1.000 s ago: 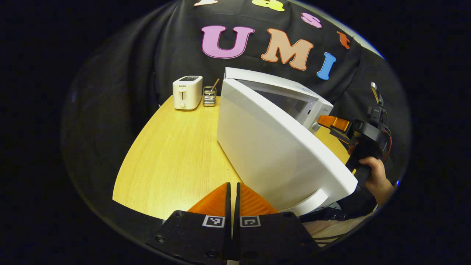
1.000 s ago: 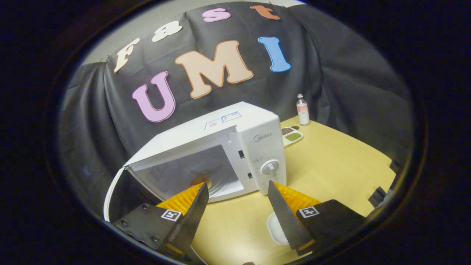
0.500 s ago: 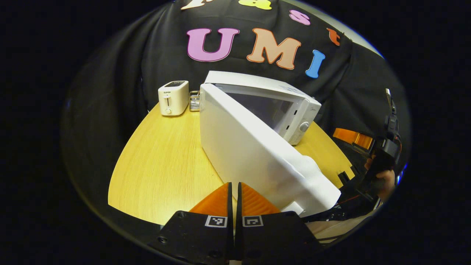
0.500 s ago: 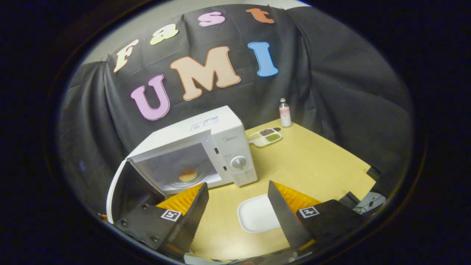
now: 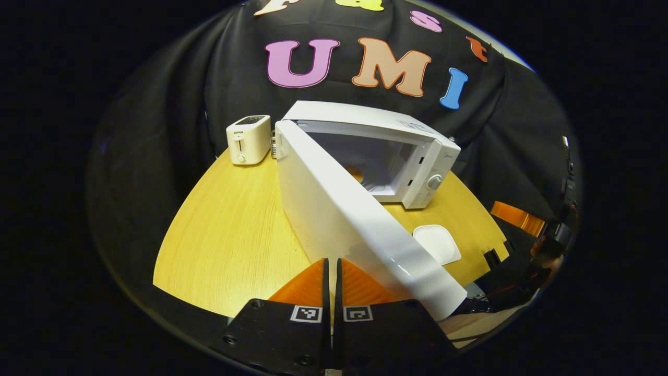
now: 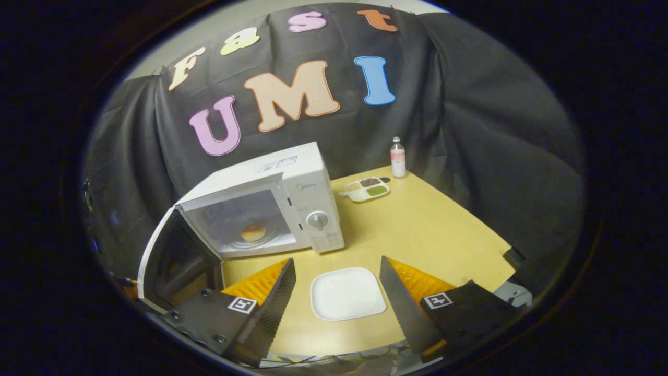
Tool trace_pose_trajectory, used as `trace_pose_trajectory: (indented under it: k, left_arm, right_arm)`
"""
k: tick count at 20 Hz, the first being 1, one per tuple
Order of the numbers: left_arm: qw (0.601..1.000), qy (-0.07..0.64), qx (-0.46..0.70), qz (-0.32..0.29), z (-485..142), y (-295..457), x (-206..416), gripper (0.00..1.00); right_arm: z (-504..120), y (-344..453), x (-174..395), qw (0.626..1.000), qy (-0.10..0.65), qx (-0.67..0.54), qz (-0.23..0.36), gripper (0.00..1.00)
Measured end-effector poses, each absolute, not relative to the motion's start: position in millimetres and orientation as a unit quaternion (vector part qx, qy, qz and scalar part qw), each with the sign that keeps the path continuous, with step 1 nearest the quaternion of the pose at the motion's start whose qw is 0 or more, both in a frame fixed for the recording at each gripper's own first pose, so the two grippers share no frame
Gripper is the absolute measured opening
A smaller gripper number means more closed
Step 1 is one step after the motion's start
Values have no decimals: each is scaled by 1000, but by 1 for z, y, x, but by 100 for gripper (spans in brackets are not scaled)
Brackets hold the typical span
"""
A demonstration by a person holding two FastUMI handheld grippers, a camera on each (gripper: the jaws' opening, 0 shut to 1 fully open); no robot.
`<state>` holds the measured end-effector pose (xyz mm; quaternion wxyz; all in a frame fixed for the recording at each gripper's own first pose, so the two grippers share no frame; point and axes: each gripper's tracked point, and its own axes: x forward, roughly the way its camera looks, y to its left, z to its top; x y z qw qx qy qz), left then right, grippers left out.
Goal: Open the microwave oven with the left hand, put the food in, and close the microwave oven.
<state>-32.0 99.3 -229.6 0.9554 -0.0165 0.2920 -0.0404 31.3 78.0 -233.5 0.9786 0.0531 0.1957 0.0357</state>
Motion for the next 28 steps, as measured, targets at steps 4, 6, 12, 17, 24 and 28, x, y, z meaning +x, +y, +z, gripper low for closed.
trace_pose_trajectory:
  k: [4,6,12,17,24,28]
  left_arm:
    - [958,287,-19,-26,-227,79,-27,1]
    - [960,279,-22,-22,-225,66,-22,1]
    - [964,263,-38,-25,-223,21,-1,1]
    - [966,254,-15,-47,-222,-16,25,1]
    - [968,240,-10,-68,-223,-61,66,1]
    - [968,241,-11,-62,-228,-76,87,1]
  right_arm:
    - [-233,58,37,976,204,50,48,99]
    - [-235,46,38,976,209,42,46,99]
    - [-223,19,55,978,194,49,51,91]
    - [-211,-1,69,982,176,40,50,91]
    - [-205,-20,79,984,166,22,53,100]
    - [-196,-34,83,988,148,26,43,100]
